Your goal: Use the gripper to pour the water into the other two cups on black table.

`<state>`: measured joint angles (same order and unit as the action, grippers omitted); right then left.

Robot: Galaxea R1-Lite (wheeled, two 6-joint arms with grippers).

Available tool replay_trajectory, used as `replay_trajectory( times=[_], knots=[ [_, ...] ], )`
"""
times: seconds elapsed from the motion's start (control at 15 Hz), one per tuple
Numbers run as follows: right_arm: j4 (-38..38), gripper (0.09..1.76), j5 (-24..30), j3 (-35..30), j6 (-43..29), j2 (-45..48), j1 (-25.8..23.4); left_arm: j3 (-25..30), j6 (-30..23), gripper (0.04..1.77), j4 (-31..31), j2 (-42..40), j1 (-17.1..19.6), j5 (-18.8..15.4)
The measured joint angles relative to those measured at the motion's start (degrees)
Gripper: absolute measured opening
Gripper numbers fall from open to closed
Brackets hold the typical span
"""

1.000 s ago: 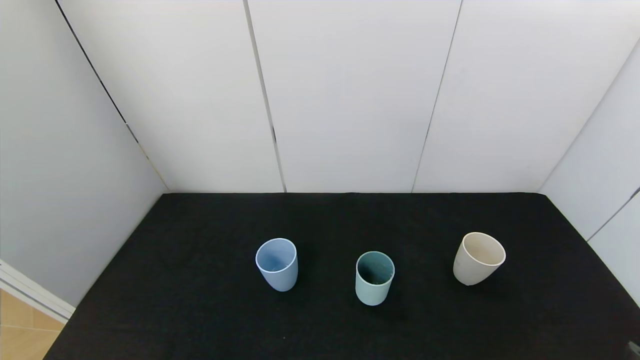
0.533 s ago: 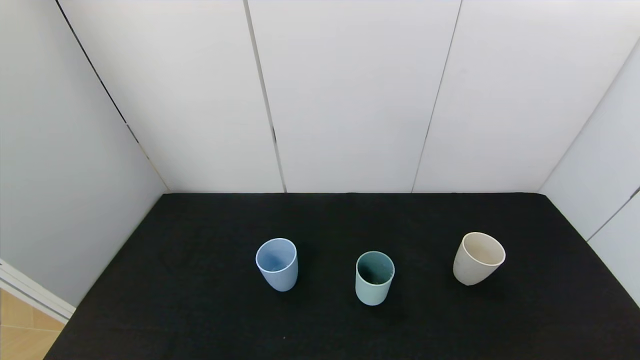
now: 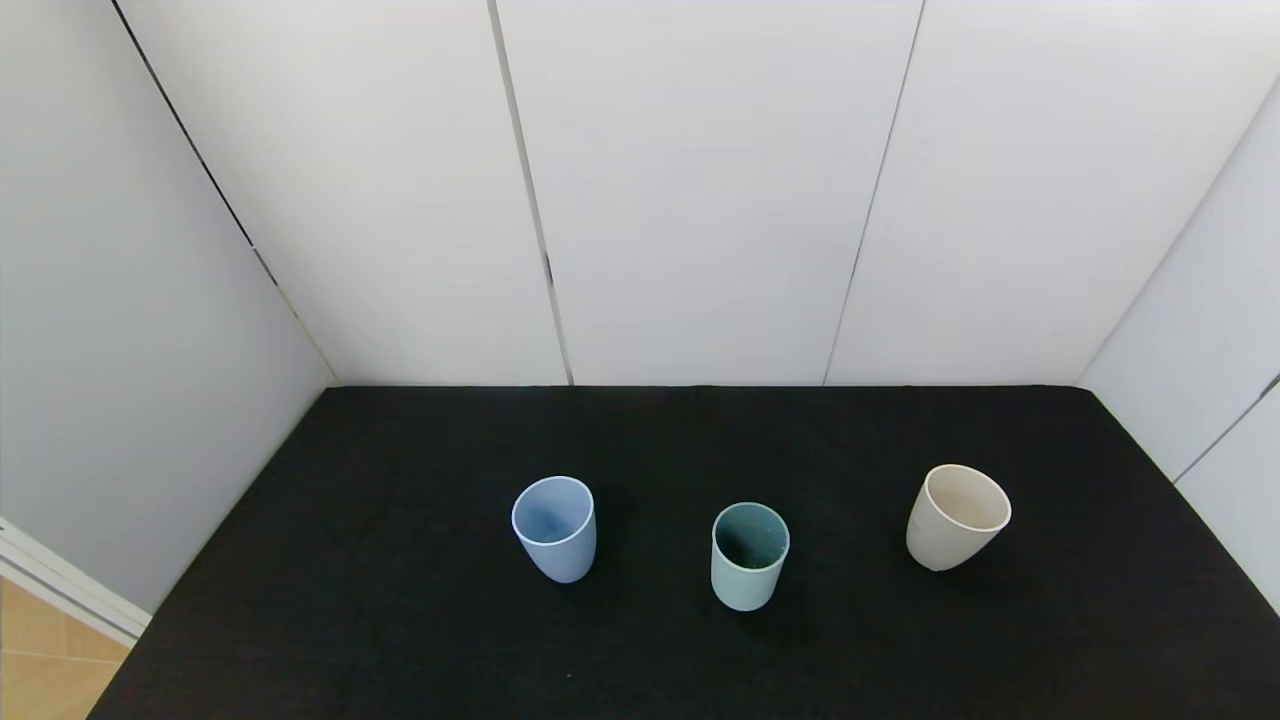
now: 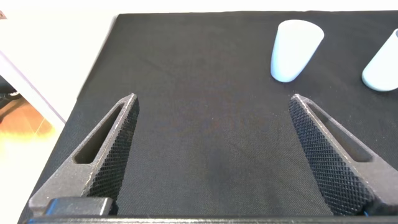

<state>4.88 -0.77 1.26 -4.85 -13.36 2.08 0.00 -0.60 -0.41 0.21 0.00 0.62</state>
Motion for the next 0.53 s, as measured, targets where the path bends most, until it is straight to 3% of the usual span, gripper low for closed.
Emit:
replay_trajectory(
  times=[0.2, 0.53],
  knots=[
    [-3.91, 1.70, 0.33, -0.90, 3.38, 6.25, -1.57, 0.00, 0.00, 1.72, 0.00, 0.00, 0.00, 0.00],
    [-4.30, 1.70, 0.26, -1.23, 3.93, 12.54, -1.93, 0.00, 0.00, 1.72, 0.00, 0.00, 0.00, 0.00]
  ],
)
